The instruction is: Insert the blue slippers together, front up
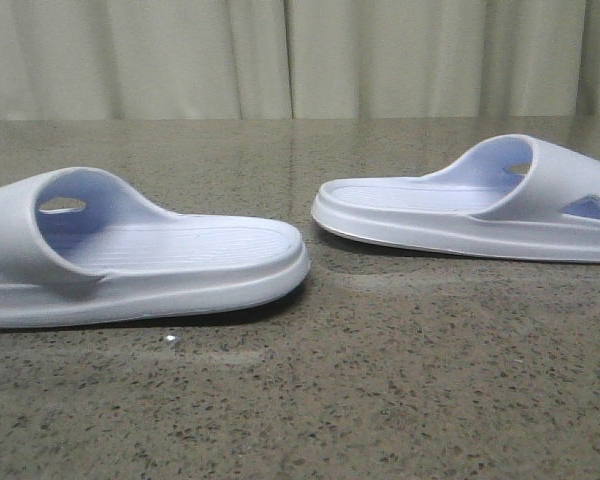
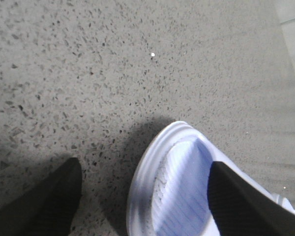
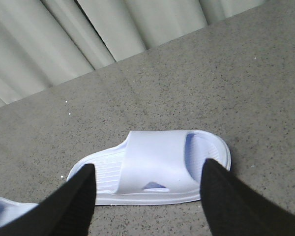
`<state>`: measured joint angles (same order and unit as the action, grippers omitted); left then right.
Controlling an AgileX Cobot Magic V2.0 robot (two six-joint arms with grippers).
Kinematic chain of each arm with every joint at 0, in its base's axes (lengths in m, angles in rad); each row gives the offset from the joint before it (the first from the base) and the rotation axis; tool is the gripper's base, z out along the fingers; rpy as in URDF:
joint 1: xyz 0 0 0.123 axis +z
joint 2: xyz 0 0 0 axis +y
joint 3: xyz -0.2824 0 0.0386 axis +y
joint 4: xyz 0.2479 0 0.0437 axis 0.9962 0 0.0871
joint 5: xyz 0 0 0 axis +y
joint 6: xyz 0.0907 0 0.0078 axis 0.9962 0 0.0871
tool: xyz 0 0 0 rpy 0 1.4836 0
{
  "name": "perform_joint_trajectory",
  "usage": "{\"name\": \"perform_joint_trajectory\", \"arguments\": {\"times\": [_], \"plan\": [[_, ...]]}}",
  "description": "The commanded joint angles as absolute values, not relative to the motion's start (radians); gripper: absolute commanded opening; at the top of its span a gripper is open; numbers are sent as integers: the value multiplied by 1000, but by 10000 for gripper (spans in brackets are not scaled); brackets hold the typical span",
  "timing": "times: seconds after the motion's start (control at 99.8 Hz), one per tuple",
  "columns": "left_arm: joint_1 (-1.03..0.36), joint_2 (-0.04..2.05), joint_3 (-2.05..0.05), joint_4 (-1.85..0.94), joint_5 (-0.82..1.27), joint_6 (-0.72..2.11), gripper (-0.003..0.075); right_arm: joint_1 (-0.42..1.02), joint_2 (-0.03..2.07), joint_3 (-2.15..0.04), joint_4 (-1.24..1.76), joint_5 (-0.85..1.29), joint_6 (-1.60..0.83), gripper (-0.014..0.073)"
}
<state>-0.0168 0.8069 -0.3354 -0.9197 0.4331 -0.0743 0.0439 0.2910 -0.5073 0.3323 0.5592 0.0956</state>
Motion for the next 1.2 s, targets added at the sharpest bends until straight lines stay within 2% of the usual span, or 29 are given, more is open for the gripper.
{"name": "perform_joint_trajectory", "arguments": {"times": [0.0,0.371,0.822,0.912,1.192], "plan": [[-21,834,-372,-1001,395,-20,475,46,314,-540,344,470,95,393],[-21,939,-372,-1209,450,193,475,46,314,-540,344,467,95,393],[-21,959,-372,-1225,531,203,470,46,314,-539,344,457,95,393],[-21,959,-372,-1225,532,211,419,46,314,-539,344,456,95,393],[-21,959,-372,-1199,520,214,161,46,314,-539,344,456,95,393]]}}
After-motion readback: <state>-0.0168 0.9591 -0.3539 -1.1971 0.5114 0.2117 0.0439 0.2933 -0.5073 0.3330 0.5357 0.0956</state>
